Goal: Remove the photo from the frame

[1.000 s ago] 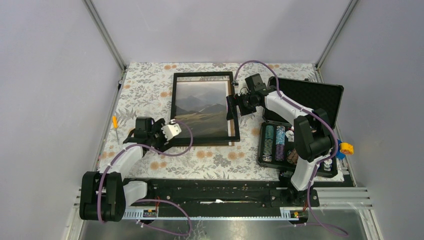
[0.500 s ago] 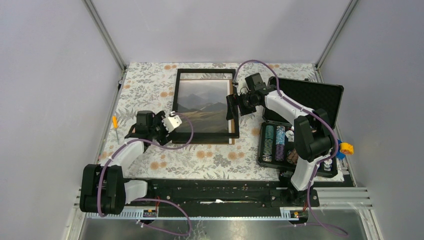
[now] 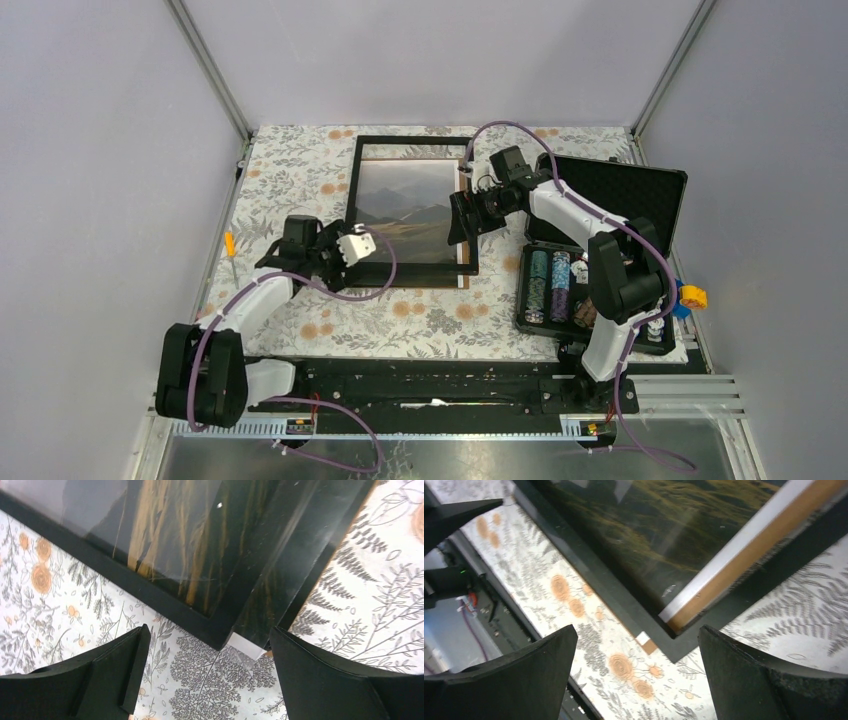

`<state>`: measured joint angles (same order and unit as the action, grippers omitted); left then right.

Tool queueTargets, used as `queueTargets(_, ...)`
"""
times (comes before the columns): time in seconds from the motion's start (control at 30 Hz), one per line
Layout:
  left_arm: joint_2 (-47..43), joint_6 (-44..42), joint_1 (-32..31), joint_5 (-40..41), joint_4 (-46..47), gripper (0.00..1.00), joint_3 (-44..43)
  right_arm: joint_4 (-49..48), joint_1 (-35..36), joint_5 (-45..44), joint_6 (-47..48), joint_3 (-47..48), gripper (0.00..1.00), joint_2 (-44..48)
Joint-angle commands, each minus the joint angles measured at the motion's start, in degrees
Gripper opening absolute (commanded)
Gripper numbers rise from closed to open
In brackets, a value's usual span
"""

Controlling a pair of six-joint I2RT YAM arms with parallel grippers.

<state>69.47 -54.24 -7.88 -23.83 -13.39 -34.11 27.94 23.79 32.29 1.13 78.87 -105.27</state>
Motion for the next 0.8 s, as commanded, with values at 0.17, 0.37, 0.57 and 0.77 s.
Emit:
queueTargets(0.17, -0.45, -2.81, -7.86, 3.02, -1.32, 0.97, -2.27, -0.16, 4.41, 14.99, -0.28, -2.12, 0.99, 2.12)
queueTargets(0.37, 1.0, -2.39, -13.15, 8.28, 3.45, 0.98, -0.51, -1.34, 4.86, 16.79, -0.86, -4.33, 0.99, 1.51)
queueTargets(0.57, 2.66, -2.08, -14.97, 10.48, 6.38, 0.98, -0.2, -2.45, 4.77, 16.49, -0.86, -5.59, 0.99, 2.16)
queueTargets(0.77, 4.72, -3.03, -16.69, 10.8, 6.64, 0.99, 0.19, -2.35, 4.79, 15.62, -0.86, -5.19, 0.98, 2.45)
